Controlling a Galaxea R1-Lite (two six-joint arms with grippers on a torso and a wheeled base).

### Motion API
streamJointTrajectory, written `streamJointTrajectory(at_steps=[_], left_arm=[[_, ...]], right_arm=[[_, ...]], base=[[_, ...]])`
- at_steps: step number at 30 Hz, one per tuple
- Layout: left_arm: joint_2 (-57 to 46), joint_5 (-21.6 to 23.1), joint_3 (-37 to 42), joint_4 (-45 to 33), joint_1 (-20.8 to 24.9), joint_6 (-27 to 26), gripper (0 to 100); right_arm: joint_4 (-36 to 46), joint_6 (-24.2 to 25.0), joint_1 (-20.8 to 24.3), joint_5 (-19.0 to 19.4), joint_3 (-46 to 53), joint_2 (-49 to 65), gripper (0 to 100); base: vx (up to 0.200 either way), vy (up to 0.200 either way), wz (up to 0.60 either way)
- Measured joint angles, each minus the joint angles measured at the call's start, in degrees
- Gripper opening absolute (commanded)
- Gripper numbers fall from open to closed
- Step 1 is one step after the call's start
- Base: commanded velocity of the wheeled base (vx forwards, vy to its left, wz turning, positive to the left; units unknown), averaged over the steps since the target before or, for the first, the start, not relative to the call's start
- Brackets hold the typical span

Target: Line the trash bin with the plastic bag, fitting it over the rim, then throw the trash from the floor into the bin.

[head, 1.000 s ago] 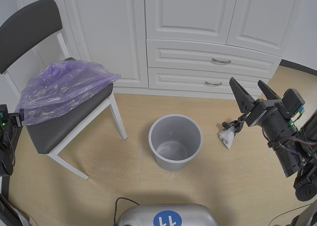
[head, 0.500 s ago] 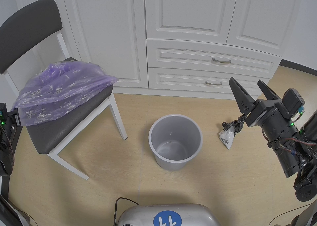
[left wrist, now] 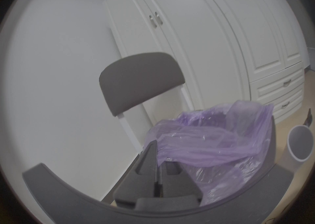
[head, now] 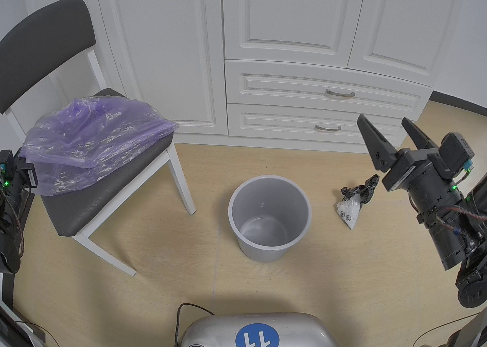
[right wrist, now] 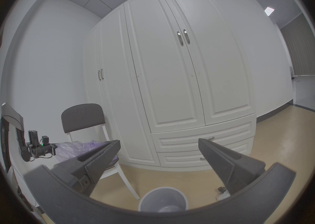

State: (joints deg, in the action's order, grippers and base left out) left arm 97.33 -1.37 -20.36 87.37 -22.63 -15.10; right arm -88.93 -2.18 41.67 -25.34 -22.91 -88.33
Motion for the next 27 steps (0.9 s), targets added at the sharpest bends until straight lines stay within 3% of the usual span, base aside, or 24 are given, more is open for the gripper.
streamJointTrajectory(at_steps=[5,13,16,18,22,27], left_arm=[[-6.07,1.63,0.18,-1.73,4.33,0.17,0],[-11.64,3.25,-7.73,-9.4,15.98,0.06,0],[-12.74,3.22,-11.12,-10.44,20.57,0.09,0],[-13.24,2.91,-12.43,-10.73,23.89,0.13,0],[-14.26,-0.79,-13.76,-11.01,30.59,0.46,0],[-15.12,-8.2,-14.95,-10.84,36.77,0.44,0]], right_arm=[[0.63,-3.5,-1.29,0.0,-3.02,2.65,100],[13.6,-5.14,-2.72,-0.4,-10.25,5.34,100],[15.47,-5.23,-2.43,-2.35,-12.24,5.27,100],[15.8,-4.92,-1.51,-5.69,-12.95,4.84,100],[15.25,-2.63,1.05,-10.13,-12.35,3.13,100],[13.12,-1.16,5.13,-11.96,-10.91,-0.48,100]], base=[[0.0,0.0,0.0],[0.0,0.0,0.0],[0.0,0.0,0.0],[0.0,0.0,0.0],[0.0,0.0,0.0],[0.0,0.0,0.0]])
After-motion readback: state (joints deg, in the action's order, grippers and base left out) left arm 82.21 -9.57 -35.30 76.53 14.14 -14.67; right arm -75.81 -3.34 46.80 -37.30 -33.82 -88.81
